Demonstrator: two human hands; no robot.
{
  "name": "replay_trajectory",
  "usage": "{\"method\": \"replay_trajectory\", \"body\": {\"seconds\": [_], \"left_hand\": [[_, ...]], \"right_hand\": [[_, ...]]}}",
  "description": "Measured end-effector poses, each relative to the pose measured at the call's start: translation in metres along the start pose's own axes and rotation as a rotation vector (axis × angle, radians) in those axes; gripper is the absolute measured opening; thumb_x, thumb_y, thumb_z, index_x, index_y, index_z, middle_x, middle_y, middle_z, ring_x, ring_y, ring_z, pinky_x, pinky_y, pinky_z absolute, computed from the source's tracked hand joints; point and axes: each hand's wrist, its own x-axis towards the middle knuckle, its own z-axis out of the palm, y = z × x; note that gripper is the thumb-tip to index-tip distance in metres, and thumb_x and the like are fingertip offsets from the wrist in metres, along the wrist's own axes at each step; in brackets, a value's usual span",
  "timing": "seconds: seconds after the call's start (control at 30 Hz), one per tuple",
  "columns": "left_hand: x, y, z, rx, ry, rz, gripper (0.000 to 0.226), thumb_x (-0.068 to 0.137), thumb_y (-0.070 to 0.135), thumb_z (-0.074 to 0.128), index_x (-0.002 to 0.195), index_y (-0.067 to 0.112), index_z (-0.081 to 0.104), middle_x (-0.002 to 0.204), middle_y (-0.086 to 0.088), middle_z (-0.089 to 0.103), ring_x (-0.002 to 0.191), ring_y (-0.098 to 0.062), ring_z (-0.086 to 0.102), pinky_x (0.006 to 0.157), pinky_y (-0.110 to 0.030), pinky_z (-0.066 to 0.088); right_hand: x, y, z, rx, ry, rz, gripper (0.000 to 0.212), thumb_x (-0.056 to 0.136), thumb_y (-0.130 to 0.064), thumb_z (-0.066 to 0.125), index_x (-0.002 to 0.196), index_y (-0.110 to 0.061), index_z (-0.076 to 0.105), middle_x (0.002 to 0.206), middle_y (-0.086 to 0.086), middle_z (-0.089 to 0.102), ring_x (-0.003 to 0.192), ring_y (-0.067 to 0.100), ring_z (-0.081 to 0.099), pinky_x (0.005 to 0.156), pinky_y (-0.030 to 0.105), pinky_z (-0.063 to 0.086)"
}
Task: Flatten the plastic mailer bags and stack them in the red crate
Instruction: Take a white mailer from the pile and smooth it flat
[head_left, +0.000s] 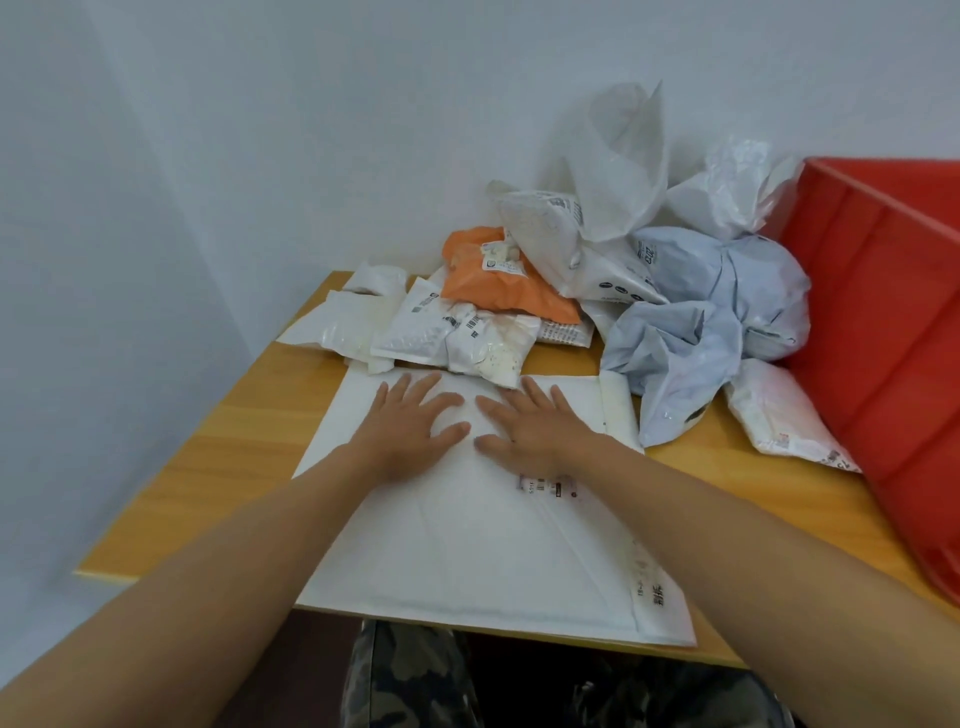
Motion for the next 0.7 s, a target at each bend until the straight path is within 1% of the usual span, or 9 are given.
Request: {"method": "replay_trajectory", "body": {"seconds": [0.07, 0.13, 0.17, 0.23, 0.3, 0.33, 0.43, 0.57, 0.7], "left_hand": [[0.006, -0.01, -0.004, -0.058, 0.064, -0.053, 0.071, 0.083, 0.078, 0.019, 0.143, 0.044, 0.038, 0.164, 0.004, 0.016, 0.151, -0.026, 0.008, 0.122, -0.051, 0.007], [0.011, -0.021, -0.006, -0.036, 0.062, -0.063, 0.084, 0.074, 0.08, 0.008, 0.146, 0.045, 0.034, 0.163, 0.006, 0.02, 0.151, -0.024, 0.012, 0.121, -0.05, 0.01], [0.013, -0.025, -0.005, -0.014, 0.045, -0.059, 0.085, 0.074, 0.08, 0.007, 0.148, 0.046, 0.031, 0.162, 0.007, 0.022, 0.15, -0.022, 0.013, 0.121, -0.05, 0.01], [0.015, -0.026, -0.004, 0.007, 0.016, -0.072, 0.075, 0.082, 0.08, 0.013, 0.149, 0.049, 0.027, 0.159, 0.008, 0.026, 0.149, -0.022, 0.013, 0.121, -0.053, 0.007], [0.017, -0.021, -0.003, 0.02, 0.013, -0.087, 0.059, 0.091, 0.074, 0.021, 0.147, 0.055, 0.025, 0.155, 0.007, 0.028, 0.148, -0.022, 0.012, 0.12, -0.058, 0.001], [0.019, -0.019, -0.002, 0.029, 0.013, -0.091, 0.056, 0.093, 0.072, 0.022, 0.147, 0.057, 0.024, 0.153, 0.007, 0.028, 0.147, -0.021, 0.012, 0.119, -0.06, -0.002], [0.018, -0.019, 0.0, 0.024, -0.014, -0.107, 0.053, 0.093, 0.073, 0.02, 0.145, 0.062, 0.021, 0.152, 0.007, 0.023, 0.147, -0.022, 0.01, 0.117, -0.062, -0.008], [0.017, -0.023, 0.002, 0.006, -0.025, -0.105, 0.05, 0.094, 0.07, 0.019, 0.144, 0.065, 0.016, 0.16, 0.007, 0.014, 0.15, -0.023, 0.002, 0.119, -0.058, -0.008], [0.019, -0.028, 0.003, -0.003, -0.036, -0.106, 0.053, 0.097, 0.067, 0.02, 0.148, 0.059, 0.012, 0.164, 0.01, 0.008, 0.151, -0.021, -0.002, 0.121, -0.053, -0.006]], "right_hand": [[0.007, 0.006, -0.006, 0.021, 0.021, 0.013, 0.066, 0.1, -0.06, 0.024, 0.158, -0.037, 0.002, 0.167, -0.004, -0.005, 0.152, 0.024, -0.015, 0.122, 0.049, -0.009], [0.014, 0.012, -0.009, 0.018, 0.032, 0.009, 0.063, 0.102, -0.055, 0.023, 0.158, -0.037, 0.003, 0.167, -0.004, -0.002, 0.153, 0.024, -0.012, 0.122, 0.048, -0.008], [0.016, 0.013, -0.008, 0.007, 0.03, -0.005, 0.061, 0.102, -0.052, 0.023, 0.158, -0.037, 0.003, 0.167, -0.004, -0.003, 0.153, 0.024, -0.012, 0.122, 0.049, -0.008], [0.02, 0.013, -0.005, -0.024, 0.028, -0.058, 0.058, 0.103, -0.047, 0.021, 0.158, -0.039, 0.004, 0.167, -0.006, -0.005, 0.153, 0.025, -0.011, 0.122, 0.049, -0.01], [0.025, 0.01, -0.003, -0.053, 0.033, -0.115, 0.056, 0.104, -0.042, 0.02, 0.158, -0.04, 0.004, 0.167, -0.008, -0.006, 0.153, 0.024, -0.008, 0.122, 0.048, -0.01], [0.03, 0.01, -0.002, -0.061, 0.037, -0.138, 0.056, 0.104, -0.041, 0.02, 0.158, -0.039, 0.004, 0.166, -0.009, -0.006, 0.153, 0.022, -0.007, 0.122, 0.048, -0.009], [0.04, 0.011, 0.003, -0.06, 0.048, -0.176, 0.057, 0.103, -0.045, 0.017, 0.158, -0.039, 0.002, 0.166, -0.011, -0.007, 0.153, 0.018, -0.011, 0.123, 0.046, -0.006], [0.04, 0.015, 0.008, -0.035, 0.085, -0.176, 0.066, 0.093, -0.049, 0.008, 0.158, -0.039, 0.002, 0.165, -0.014, -0.008, 0.152, 0.014, -0.012, 0.123, 0.042, -0.006], [0.039, 0.013, 0.005, -0.015, 0.065, -0.163, 0.058, 0.103, -0.044, 0.018, 0.158, -0.037, 0.004, 0.166, -0.012, -0.008, 0.152, 0.013, -0.013, 0.123, 0.04, -0.008]]}}
